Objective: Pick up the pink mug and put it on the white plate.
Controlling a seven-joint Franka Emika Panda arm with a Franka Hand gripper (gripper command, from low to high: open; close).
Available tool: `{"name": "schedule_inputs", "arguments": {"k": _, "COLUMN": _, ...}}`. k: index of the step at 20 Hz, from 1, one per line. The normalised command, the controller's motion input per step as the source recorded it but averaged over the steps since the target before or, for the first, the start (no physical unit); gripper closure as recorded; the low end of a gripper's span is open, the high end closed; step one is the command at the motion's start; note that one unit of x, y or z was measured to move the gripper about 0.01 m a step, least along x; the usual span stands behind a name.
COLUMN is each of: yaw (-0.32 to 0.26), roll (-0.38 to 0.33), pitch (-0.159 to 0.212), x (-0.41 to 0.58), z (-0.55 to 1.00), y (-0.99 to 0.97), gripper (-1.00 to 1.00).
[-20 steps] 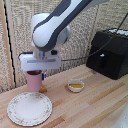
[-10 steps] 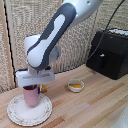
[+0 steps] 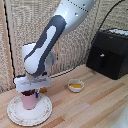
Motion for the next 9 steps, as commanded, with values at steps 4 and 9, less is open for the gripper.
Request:
{"name": "schedule_inputs", "arguments": {"k": 4, "yaw": 0.053, "roll": 0.001, "pitch": 0.041, "x": 0.036, "z": 0.60, "y": -0.02, "gripper": -1.00}}
{"name": "schedule_inputs", "arguments": {"k": 9, "yaw": 0.006, "roll": 0.084, "pitch": 0.031, "x": 0.013, "z": 0.77, "y": -0.20, "gripper": -1.00}}
